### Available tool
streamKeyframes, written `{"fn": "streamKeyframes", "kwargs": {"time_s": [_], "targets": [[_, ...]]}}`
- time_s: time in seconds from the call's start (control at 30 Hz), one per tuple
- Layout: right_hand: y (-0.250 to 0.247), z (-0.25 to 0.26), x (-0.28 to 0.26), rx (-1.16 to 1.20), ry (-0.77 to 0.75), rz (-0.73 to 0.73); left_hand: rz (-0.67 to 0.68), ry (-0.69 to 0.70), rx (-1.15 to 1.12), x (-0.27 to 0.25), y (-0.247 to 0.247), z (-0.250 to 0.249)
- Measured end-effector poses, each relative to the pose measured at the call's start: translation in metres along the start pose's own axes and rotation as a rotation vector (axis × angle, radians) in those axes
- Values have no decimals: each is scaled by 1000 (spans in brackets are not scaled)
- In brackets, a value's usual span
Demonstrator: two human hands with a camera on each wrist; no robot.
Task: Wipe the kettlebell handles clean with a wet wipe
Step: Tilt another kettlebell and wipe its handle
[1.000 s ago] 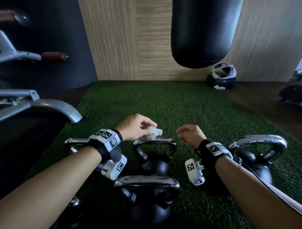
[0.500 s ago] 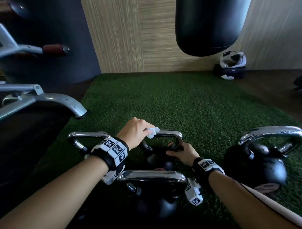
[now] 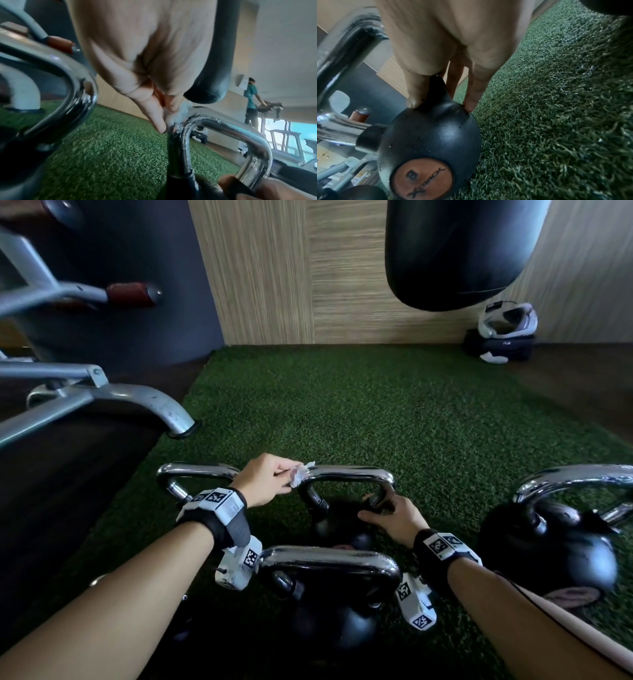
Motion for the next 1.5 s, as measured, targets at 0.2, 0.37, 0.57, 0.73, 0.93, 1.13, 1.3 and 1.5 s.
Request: {"fn": "streamKeyframes", "kwargs": {"time_s": [0.2,0.37,0.57,0.73,0.93,1.13,1.3,1.5], "targets": [[0,-3,-1,23,4,8,-40,-40,-162,-10,13,24],[1,-7,0,54,30,-1,-36,-88,-259,-9,30,48],[-1,-8,0,38,26,-25,-21,-54,-81,-10,49,46],[-11,-4,-5,-12,27,-53,24,-74,-10,0,55,38],[-17,-1,-19,-105,17,-62,79,-108,78,2,54,21],[-12,18,-31,-221,-27,70,-22,-99,298,25,41,4],[4,35,-39,-289,-173,110,63,-115,173,58,59,-14],[14,19,-30,-152,-86,237,182,-202,-19,63,84,-9]]}}
Point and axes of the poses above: each hand's wrist, its own x-axis towards the middle knuckle, its own y-axis out of the palm, z = x × y, the point moved 10 cm from there along x, towards the middle knuckle, and after that the axes turned 2 degrees about x, right-handed, at the moved point
